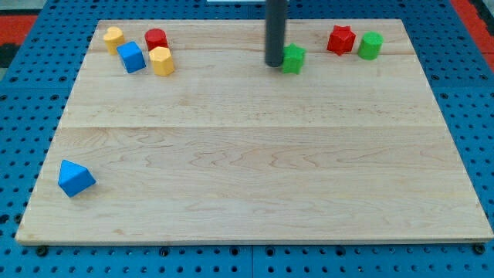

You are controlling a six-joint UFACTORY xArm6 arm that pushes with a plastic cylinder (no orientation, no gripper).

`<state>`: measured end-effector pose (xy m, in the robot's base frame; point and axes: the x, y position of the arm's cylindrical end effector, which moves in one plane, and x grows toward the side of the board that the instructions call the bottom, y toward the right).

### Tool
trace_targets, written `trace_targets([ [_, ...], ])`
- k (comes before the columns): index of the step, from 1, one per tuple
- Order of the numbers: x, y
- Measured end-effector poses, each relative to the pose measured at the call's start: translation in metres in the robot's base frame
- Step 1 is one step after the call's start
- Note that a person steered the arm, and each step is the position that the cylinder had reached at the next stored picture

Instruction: Slide the blue triangle to the bottom center

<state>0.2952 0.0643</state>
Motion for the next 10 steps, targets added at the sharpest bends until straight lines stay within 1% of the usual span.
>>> trace_targets([
  [1, -0.003, 0.039],
  [2, 0.015, 0.04],
  [3, 0.115, 0.025],
  [4, 0.226, -0.015],
  [5, 0.296, -0.127],
  [6, 0.297, -0.278],
  [7, 0.251, -0.337],
  [8, 0.224, -0.333],
  [10, 0.248, -0.326],
])
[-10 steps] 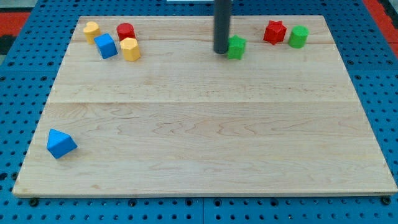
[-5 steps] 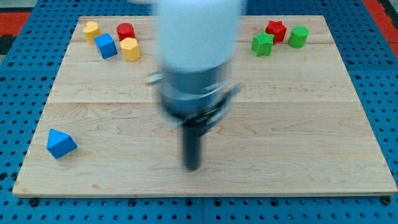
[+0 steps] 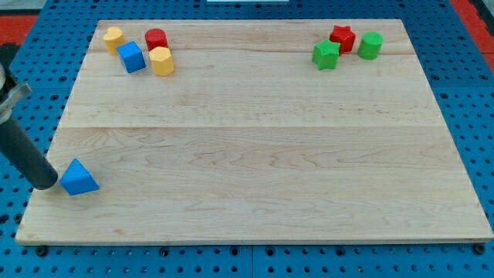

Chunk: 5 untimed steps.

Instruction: Slide the blue triangle to the bottom center

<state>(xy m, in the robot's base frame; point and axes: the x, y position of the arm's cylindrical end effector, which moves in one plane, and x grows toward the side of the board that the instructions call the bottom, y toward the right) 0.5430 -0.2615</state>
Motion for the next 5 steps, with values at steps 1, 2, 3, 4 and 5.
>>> trace_targets([
  [1, -0.001, 0.059],
  [2, -0.03, 0.095],
  [3, -0.031, 0.132],
  [4, -0.027, 0.163],
  [5, -0.007, 0.189],
])
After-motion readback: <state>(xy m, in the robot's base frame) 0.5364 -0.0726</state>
